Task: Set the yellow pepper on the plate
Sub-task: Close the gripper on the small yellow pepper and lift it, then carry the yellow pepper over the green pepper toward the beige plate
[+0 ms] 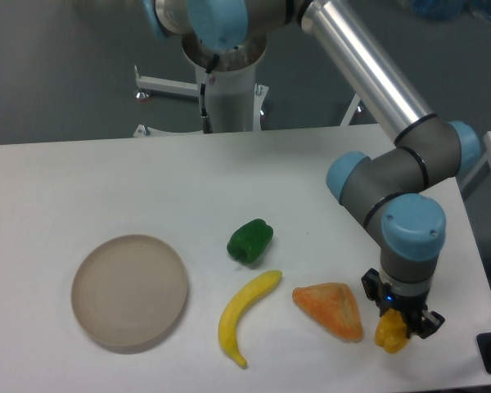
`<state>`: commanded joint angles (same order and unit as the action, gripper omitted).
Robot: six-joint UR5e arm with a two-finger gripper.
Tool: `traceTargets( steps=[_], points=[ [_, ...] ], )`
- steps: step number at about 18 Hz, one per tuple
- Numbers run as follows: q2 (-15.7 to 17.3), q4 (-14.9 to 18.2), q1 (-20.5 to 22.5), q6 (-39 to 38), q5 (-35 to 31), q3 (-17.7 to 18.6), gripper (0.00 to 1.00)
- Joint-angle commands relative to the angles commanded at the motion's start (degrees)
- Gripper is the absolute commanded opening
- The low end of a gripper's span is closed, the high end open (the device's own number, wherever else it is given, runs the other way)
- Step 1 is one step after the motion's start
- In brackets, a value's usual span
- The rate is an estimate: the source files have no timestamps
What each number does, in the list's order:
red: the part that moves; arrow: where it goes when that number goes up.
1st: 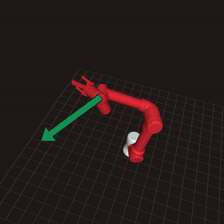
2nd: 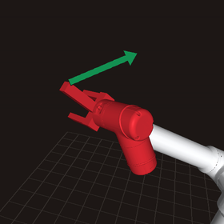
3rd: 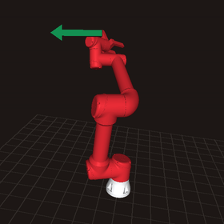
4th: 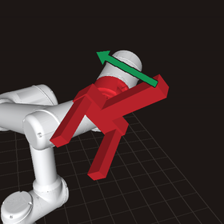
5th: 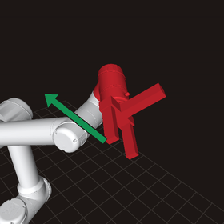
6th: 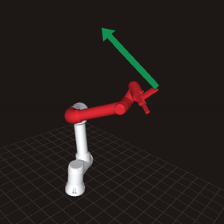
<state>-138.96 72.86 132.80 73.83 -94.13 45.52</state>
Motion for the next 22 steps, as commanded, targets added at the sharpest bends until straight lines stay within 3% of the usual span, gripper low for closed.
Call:
traceTargets(
  steps=[8, 17, 22],
  points=[
    [6.1, 10.4, -3.4, -7.3, -0.2, 2.1, 0.39],
    [14.0, 13.9, -11.6, -19.8, -0.1, 10.5, 0.41],
    [16.1, 14.1, -17.0, -29.2, 0.7, 15.6, 0.42]
  ],
)
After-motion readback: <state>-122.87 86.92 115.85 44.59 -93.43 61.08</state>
